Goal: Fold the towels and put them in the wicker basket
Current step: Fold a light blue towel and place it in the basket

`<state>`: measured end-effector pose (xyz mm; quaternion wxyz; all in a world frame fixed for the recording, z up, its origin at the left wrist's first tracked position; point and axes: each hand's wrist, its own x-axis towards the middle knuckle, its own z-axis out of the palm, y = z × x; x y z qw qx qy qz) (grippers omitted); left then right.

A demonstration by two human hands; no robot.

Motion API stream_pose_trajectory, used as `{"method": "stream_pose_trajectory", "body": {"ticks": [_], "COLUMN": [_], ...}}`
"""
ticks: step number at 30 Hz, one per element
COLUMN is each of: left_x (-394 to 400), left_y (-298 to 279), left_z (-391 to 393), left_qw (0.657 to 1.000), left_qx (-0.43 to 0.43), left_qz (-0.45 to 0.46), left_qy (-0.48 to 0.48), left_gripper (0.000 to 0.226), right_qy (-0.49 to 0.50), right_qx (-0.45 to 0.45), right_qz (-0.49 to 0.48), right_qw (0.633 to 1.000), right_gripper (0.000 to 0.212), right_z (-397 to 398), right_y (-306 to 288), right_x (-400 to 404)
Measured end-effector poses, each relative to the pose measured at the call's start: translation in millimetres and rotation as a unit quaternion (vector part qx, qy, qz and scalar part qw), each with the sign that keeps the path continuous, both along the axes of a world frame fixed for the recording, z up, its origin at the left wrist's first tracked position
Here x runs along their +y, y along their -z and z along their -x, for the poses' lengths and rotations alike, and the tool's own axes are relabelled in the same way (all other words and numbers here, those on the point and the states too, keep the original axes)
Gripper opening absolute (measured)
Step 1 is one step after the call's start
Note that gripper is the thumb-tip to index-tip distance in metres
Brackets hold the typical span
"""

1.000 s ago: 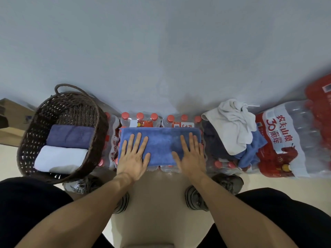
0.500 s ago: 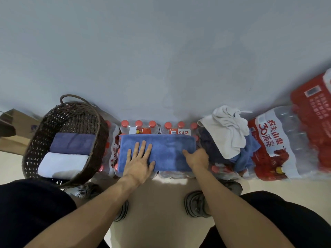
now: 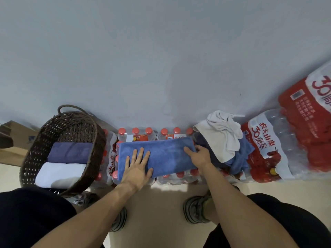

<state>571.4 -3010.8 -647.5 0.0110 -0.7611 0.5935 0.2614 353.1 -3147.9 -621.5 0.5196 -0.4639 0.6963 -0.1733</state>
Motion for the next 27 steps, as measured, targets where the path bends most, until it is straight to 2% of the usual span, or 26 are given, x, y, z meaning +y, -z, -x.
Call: {"method": "stream_pose_trajectory", "body": {"ticks": [5,9,10,12,13,14,15,17,18,19,22,24,27], "left_x": [-7.4,-15.8,-19.1,-26.7,-31.8,-37.6,-42.9,-51.8,-54.5,-55.3,-53.2,-49.1,-41.3], "left_y": [0.7,-8.2,-14.1,-28.8,-39.0,-50.0,-61.3,-80.0,-86.2,-88.8,-85.8,-73.8,-57.5], "left_z": [5.2,6.2,6.2,6.6,7.1,8.1,10.0,13.8,13.7,12.7,5.5,-1.8,-11.9], "left_qw": [0.999,0.998,0.998,0.985,0.968,0.940,0.899,0.790,0.750,0.726,0.704,0.703,0.698], "left_qx": [0.019,0.055,0.068,0.134,0.193,0.269,0.358,0.527,0.577,0.605,0.611,0.592,0.584], "left_qz": [-0.006,-0.006,0.012,0.087,0.113,0.114,0.085,0.007,-0.016,-0.026,-0.012,0.003,0.038], "left_qy": [0.030,0.005,-0.012,-0.067,-0.117,-0.177,-0.238,-0.313,-0.323,-0.326,-0.363,-0.394,-0.413], "left_gripper": [0.076,0.074,0.066,0.033,0.015,0.006,0.010,0.020,0.026,0.031,0.041,0.049,0.042], "right_qy": [0.075,0.050,0.028,-0.026,-0.055,-0.087,-0.121,-0.179,-0.198,-0.209,-0.235,-0.242,-0.223], "right_qx": [-0.017,-0.026,-0.029,-0.020,-0.012,0.000,0.012,0.012,-0.005,-0.025,-0.059,-0.086,-0.189], "right_qz": [-0.009,-0.090,-0.095,-0.067,-0.044,-0.020,0.003,0.040,0.060,0.082,0.110,0.078,0.017], "right_qw": [0.997,0.994,0.995,0.997,0.997,0.996,0.993,0.983,0.978,0.974,0.964,0.963,0.956], "right_gripper": [0.024,0.027,0.024,0.021,0.023,0.024,0.022,0.025,0.030,0.031,0.022,0.030,0.038], "right_z": [14.3,16.0,12.5,-0.4,-10.1,-21.6,-34.1,-60.3,-72.5,-83.1,-101.5,-106.3,-109.4], "right_y": [-3.8,-19.6,-26.1,-38.5,-44.5,-49.9,-54.6,-61.1,-61.5,-60.9,-56.4,-57.4,-58.9], "right_x": [3.6,-4.8,-8.6,-15.0,-16.0,-14.4,-10.7,3.3,12.4,21.4,39.9,44.2,44.5]}}
